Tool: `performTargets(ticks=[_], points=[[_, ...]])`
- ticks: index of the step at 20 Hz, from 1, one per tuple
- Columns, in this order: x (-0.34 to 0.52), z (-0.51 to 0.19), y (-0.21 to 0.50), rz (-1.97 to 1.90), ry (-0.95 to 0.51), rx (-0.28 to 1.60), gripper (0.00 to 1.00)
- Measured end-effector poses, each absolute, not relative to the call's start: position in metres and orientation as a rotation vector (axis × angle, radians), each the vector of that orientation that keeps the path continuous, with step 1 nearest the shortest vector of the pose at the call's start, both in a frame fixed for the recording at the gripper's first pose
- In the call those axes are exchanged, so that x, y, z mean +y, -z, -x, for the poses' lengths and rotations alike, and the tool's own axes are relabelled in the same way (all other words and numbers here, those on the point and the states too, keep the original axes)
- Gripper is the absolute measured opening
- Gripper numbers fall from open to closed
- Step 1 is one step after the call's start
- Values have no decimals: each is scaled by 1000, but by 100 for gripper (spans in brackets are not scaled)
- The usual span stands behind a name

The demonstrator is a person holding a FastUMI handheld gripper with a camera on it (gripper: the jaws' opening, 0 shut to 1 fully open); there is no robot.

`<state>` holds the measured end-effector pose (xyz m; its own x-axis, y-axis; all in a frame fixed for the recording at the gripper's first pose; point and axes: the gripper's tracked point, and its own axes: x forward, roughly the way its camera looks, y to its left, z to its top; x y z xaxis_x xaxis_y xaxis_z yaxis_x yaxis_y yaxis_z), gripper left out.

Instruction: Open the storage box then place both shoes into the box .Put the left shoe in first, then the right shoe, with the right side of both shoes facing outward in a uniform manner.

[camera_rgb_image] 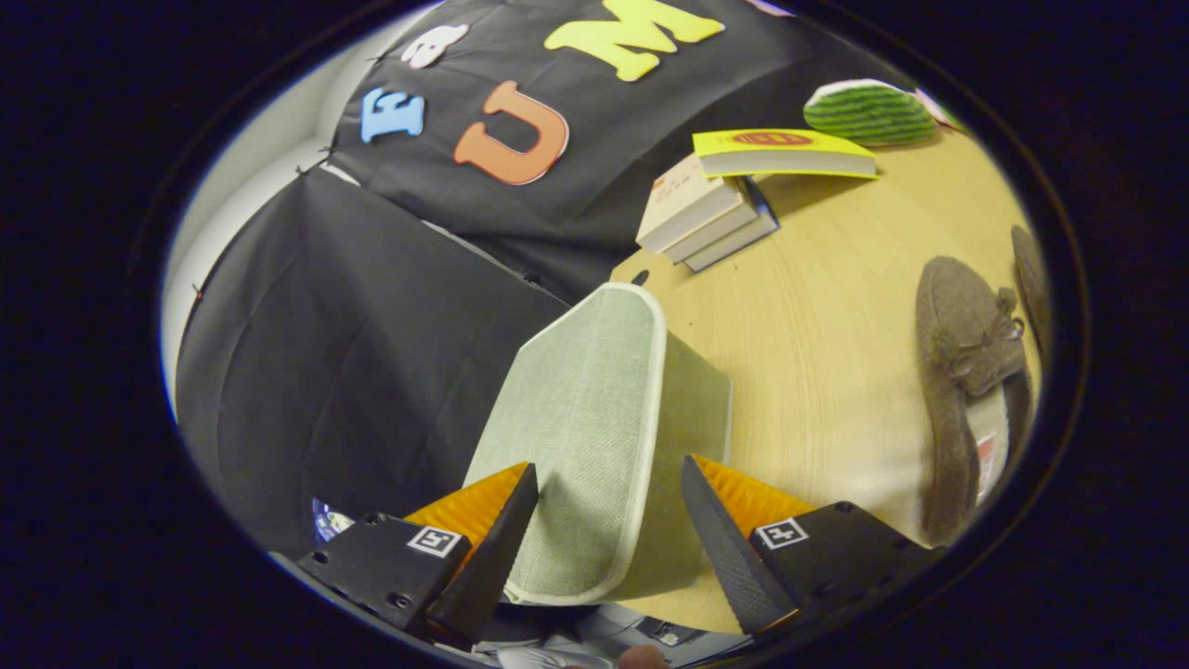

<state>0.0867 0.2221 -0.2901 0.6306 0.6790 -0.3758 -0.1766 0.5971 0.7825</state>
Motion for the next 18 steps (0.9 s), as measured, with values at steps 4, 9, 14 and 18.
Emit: performTargets(ticks=[4,9,14,18], points=[[232,-85,286,-906,-600,775,86],[222,-85,279,-907,-568,790,57],[212,-75,248,-858,-547,790,7],[228,-65,204,-722,-585,751,6]])
